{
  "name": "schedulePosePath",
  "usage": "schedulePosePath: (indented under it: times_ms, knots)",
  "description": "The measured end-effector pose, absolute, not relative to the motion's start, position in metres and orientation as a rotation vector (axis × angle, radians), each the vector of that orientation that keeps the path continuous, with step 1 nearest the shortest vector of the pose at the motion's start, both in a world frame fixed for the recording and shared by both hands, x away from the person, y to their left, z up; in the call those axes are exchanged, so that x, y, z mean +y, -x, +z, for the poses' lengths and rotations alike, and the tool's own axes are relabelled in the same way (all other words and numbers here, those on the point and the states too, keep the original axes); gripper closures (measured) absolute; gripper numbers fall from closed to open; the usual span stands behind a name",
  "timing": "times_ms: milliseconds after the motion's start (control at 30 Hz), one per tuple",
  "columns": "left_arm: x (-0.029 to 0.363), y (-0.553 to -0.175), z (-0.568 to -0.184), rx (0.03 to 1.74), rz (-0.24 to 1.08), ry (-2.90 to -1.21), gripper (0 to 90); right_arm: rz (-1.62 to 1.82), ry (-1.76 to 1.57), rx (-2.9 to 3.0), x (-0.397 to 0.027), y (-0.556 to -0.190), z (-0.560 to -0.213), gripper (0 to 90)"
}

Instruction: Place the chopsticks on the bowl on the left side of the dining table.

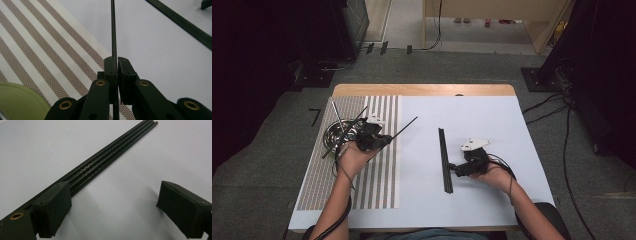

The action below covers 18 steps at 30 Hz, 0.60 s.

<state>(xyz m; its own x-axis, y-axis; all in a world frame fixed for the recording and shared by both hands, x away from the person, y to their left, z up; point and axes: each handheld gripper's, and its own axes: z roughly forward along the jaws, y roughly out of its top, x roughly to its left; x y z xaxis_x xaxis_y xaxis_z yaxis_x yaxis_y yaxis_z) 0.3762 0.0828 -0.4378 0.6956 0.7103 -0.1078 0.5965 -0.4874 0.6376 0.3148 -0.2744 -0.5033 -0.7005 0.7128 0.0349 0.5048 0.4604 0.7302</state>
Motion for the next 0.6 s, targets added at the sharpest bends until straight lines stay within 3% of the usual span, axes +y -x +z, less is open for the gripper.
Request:
schedulePosePath:
  times_ms: [600]
  knots:
    - [0.097,-0.374,-0.436,1.035,0.267,-2.243,87.3,1.079,-1.046,2.436,-0.274,-0.315,-0.503,11.4]
